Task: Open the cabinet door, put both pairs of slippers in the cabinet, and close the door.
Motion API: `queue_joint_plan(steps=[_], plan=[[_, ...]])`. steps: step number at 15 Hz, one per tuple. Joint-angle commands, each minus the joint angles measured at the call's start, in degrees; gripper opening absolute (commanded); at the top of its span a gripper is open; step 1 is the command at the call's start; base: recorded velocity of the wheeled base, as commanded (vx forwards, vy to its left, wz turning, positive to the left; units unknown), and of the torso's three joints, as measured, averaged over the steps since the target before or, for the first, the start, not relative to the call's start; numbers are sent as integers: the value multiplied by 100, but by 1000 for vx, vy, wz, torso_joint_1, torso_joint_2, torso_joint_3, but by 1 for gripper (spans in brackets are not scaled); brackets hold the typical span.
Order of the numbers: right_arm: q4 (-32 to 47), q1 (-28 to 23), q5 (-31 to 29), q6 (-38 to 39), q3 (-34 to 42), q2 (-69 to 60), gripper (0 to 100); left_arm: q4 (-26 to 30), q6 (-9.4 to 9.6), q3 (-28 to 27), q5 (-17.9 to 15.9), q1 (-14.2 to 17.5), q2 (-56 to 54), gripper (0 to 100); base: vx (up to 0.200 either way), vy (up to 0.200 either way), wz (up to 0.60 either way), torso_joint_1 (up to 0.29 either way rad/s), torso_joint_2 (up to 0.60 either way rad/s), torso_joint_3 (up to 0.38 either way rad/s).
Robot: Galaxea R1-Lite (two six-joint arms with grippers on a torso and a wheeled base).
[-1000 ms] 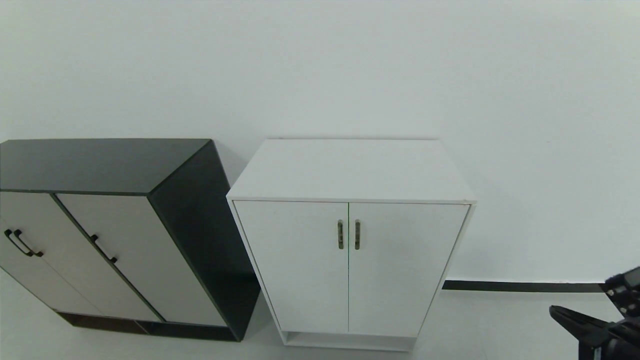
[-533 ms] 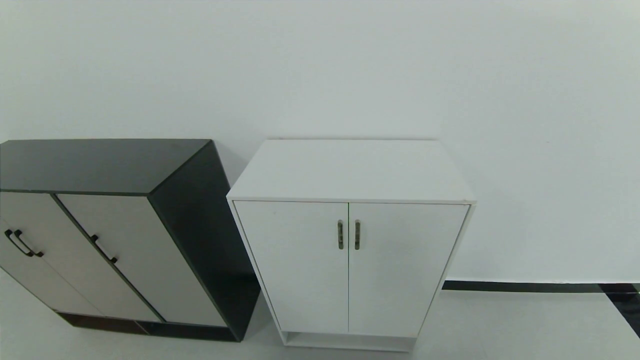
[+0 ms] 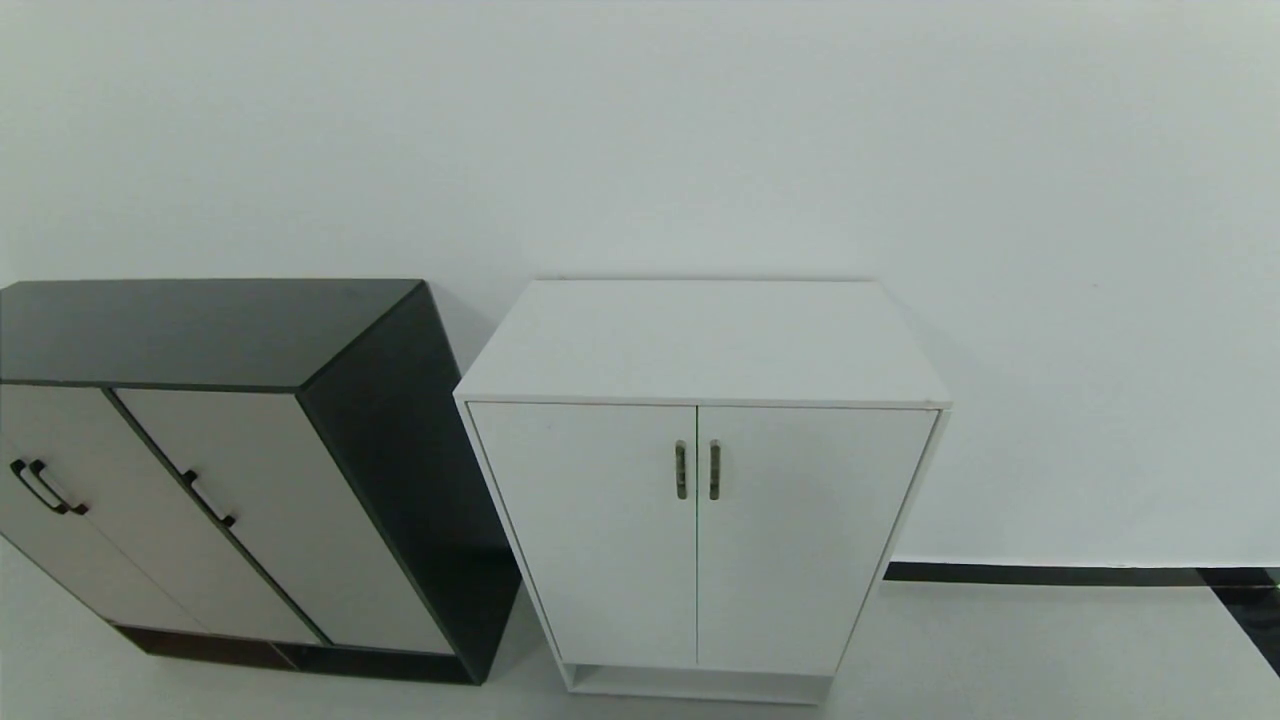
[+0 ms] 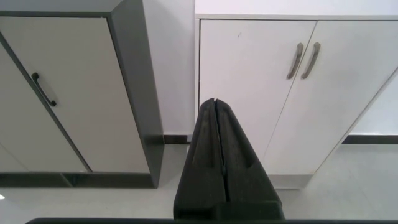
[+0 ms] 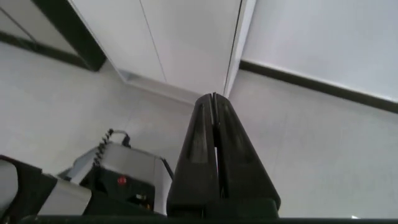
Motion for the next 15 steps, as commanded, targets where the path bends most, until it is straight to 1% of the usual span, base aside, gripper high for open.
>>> queue_joint_plan(steps=[1,3,4,5,7,10,15], plan=[[-1,-291,-9,16,0,-506,0,-1,-1,0,-2,0,7,0,0,0,0,0,0,0],[-1,-871,-9,7,0,-946,0,-1,-1,0,-2,0,7,0,0,0,0,0,0,0],[-1,-968,-9,7,0,-1034,0,-1,-1,0,-2,0,7,0,0,0,0,0,0,0],[-1,-1214,-9,-2,0,-1394,0,-1,-1,0,-2,0,7,0,0,0,0,0,0,0],[-1,-1451,-9,-11,0,-1728,0,-1,-1,0,-2,0,7,0,0,0,0,0,0,0],[-1,-1592,-9,7,0,-2036,0,-1,-1,0,7,0,7,0,0,0,0,0,0,0],[8,-1592,-17,25,0,-2044,0,-1,-1,0,16,0,7,0,0,0,0,0,0,0]])
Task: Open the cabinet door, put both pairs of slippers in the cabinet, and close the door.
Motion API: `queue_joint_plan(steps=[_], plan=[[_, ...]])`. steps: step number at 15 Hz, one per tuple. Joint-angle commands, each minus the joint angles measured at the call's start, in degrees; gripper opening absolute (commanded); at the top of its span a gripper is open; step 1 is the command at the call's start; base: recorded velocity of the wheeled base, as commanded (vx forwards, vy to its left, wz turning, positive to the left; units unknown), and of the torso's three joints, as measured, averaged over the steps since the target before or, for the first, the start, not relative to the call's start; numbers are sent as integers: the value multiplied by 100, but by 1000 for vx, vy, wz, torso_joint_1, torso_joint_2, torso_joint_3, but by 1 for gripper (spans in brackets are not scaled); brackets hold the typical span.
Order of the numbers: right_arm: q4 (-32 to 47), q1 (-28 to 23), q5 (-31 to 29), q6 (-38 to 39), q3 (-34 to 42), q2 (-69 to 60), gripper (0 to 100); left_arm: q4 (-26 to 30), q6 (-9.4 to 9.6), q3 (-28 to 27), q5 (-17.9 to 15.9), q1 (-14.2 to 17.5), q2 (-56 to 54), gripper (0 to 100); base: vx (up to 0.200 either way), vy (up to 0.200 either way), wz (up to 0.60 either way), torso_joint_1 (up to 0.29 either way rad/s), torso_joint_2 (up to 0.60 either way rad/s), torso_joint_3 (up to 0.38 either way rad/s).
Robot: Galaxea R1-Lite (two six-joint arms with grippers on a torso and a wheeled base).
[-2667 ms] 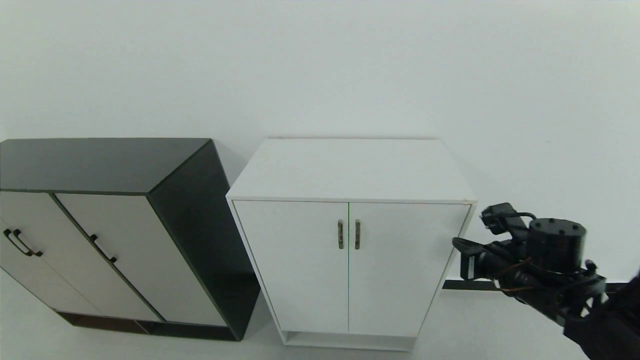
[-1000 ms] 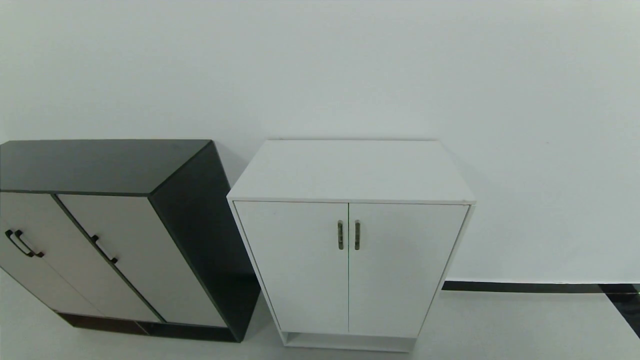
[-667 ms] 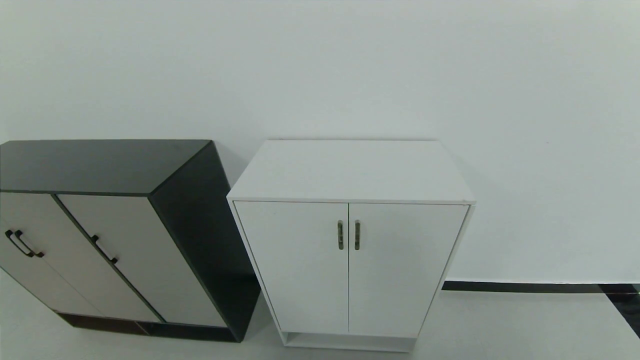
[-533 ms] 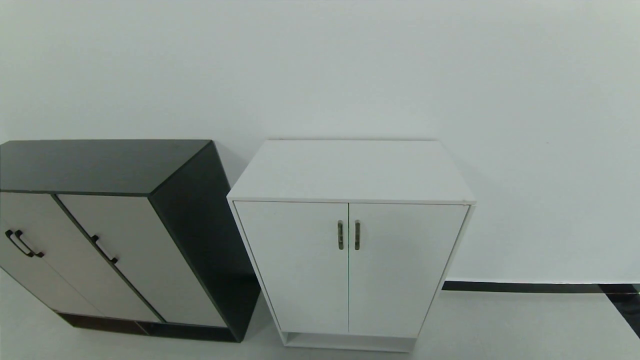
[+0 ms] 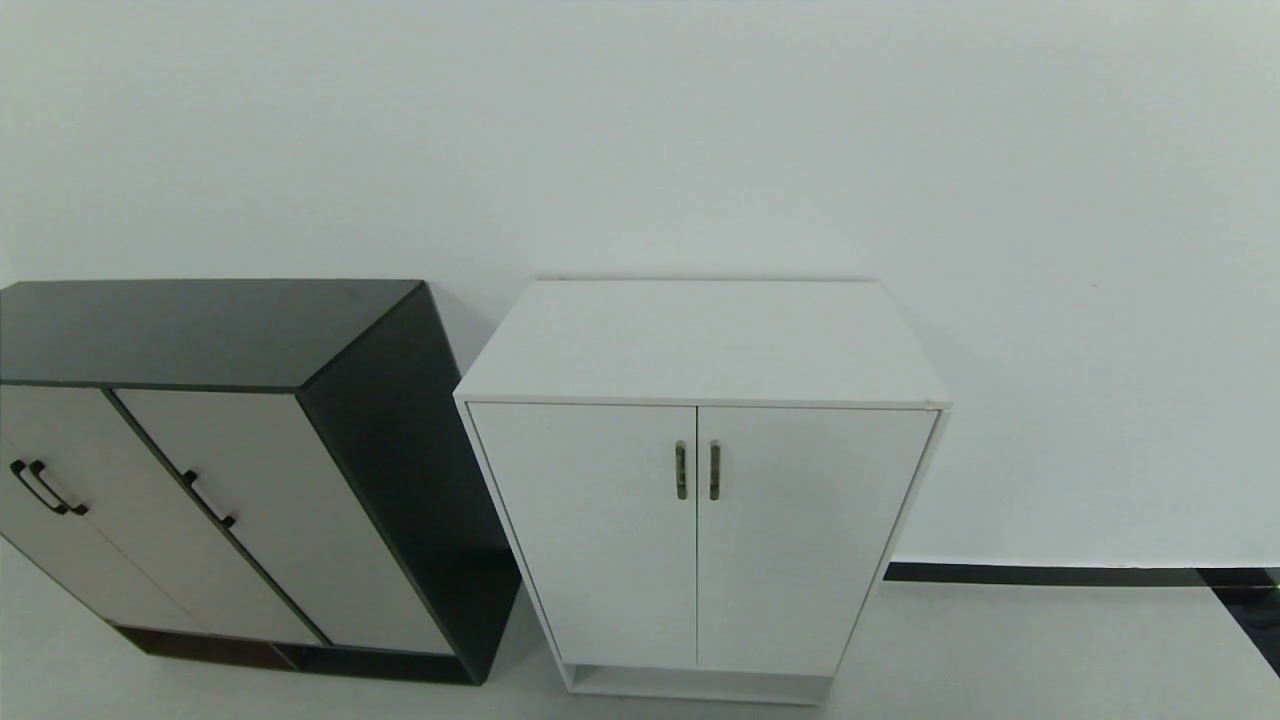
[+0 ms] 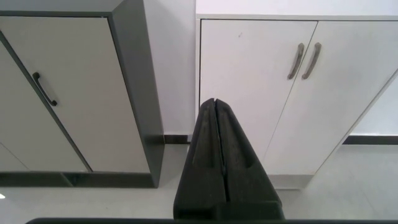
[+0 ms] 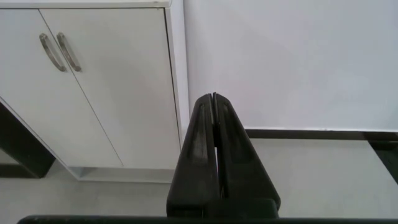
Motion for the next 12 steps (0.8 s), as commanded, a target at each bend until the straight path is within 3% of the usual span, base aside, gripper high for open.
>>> queue_joint_plan(steps=[1,12], plan=[[13,-1,-2,9,2,-13,0,-1,-1,0,2,0,7,0,0,0,0,0,0,0],[4,-1,7,71,2,-13,0,-1,-1,0,2,0,7,0,0,0,0,0,0,0]])
